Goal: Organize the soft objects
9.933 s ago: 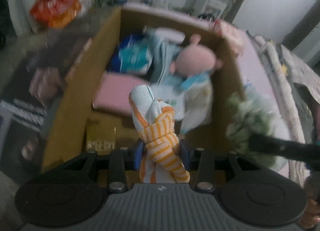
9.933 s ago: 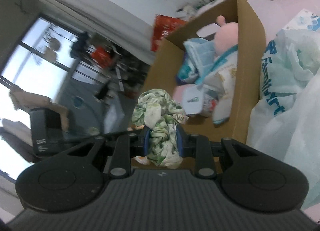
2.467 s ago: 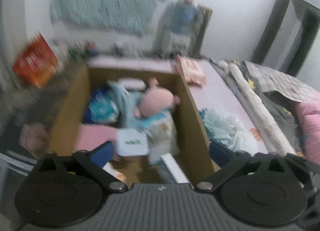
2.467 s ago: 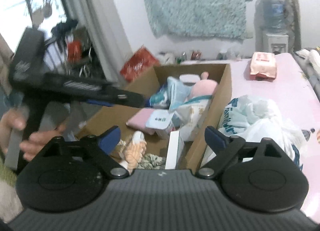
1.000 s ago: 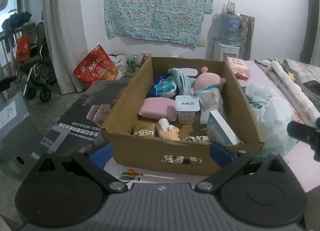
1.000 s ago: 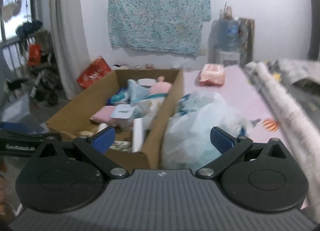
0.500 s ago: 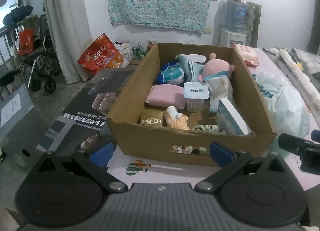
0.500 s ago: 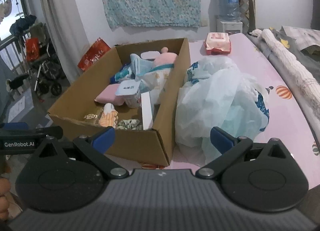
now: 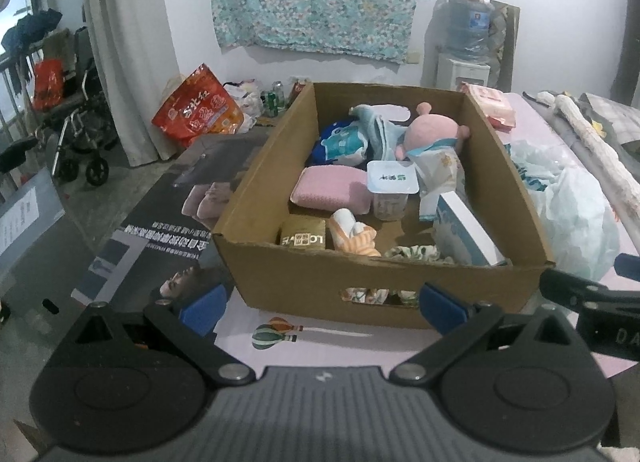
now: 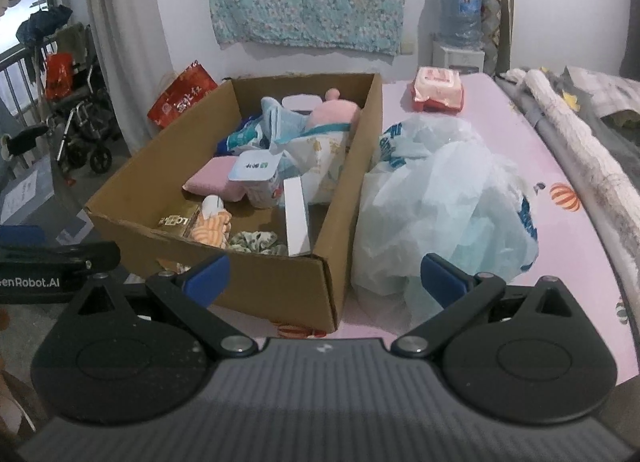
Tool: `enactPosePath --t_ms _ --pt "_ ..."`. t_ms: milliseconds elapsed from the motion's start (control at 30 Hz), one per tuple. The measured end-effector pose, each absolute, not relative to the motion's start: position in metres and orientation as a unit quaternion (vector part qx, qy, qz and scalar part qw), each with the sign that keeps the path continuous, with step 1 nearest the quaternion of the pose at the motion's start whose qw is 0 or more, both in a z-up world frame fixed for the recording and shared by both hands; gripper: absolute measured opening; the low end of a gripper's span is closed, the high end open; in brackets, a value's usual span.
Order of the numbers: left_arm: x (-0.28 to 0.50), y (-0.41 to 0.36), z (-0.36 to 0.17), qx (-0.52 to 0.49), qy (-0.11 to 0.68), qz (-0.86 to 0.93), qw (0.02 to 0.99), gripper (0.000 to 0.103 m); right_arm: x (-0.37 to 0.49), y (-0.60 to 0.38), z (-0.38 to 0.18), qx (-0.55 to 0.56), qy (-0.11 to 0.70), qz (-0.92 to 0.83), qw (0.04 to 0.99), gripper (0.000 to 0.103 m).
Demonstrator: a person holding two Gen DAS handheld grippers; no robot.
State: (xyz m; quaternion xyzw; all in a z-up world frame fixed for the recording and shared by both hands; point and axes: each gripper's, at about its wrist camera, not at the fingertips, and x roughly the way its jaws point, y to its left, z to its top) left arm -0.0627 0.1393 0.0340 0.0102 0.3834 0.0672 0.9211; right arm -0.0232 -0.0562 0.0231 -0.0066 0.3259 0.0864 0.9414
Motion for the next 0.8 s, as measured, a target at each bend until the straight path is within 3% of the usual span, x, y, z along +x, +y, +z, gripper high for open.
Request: enactPosePath --t_ms 800 --pt "-0.0618 0.1392 0.0335 0.016 0.391 0.066 0.918 0.103 -0.0177 -0.0523 0.0208 -0.015 0.344 0.084 0.935 0.102"
